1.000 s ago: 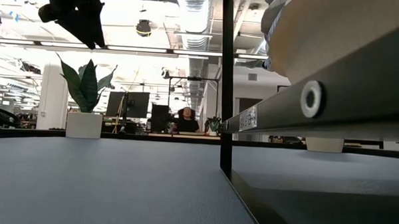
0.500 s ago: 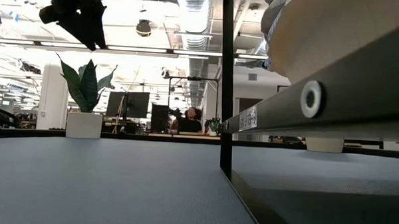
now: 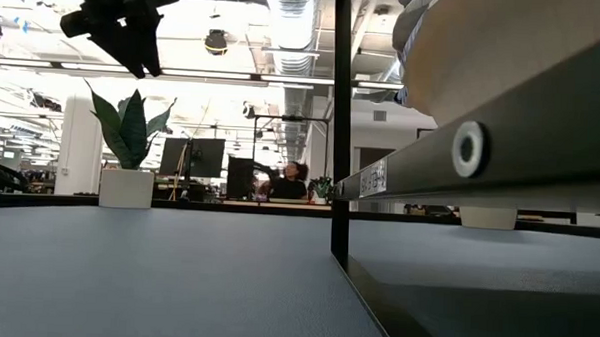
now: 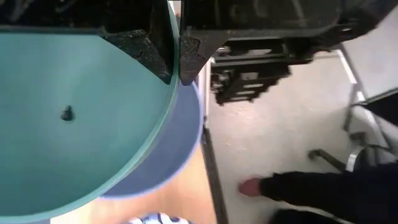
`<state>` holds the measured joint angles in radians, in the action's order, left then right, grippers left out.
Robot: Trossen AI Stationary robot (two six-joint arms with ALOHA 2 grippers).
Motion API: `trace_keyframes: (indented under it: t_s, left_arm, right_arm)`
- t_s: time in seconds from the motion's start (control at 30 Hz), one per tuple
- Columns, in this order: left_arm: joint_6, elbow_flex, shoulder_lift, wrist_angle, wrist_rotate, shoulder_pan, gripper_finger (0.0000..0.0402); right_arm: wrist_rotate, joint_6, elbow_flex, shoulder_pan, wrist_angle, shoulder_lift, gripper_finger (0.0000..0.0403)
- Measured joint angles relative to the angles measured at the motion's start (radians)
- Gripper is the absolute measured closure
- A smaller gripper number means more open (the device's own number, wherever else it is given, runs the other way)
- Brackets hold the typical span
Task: Place and stack bowls onto a shelf
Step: Stack the green bowl on the blue bowl on the shelf
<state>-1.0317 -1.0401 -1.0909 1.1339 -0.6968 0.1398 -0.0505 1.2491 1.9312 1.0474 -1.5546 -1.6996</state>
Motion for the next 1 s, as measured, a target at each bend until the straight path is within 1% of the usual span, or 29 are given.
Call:
trace_keyframes:
  t_s: [0.13, 0.33, 0.57, 0.83, 0.93, 1.0]
  left_arm:
    - [0.000, 0.000, -0.003, 0.000, 0.010, 0.000, 0.0255]
    - [0.000, 0.000, -0.003, 0.000, 0.007, 0.000, 0.0255]
    - [0.026, 0.000, -0.003, 0.000, -0.007, 0.000, 0.0255]
    - [0.026, 0.000, -0.003, 0.000, -0.021, 0.000, 0.0255]
    - [0.025, 0.000, -0.003, 0.000, -0.023, 0.000, 0.0255]
    - [0.026, 0.000, -0.003, 0.000, -0.022, 0.000, 0.0255]
  right_arm:
    - [0.000, -0.011, 0.000, 0.006, -0.010, -0.036, 0.0376]
    - [0.000, -0.018, 0.000, 0.012, -0.011, -0.058, 0.0373]
    - [0.001, 0.015, 0.000, 0.004, -0.006, -0.057, 0.0295]
    - [0.000, 0.027, 0.000, 0.003, -0.011, -0.055, 0.0224]
    - [-0.003, 0.079, 0.012, -0.010, -0.003, -0.050, 0.0212]
    - [0.001, 0.087, 0.041, -0.009, 0.020, -0.041, 0.0220]
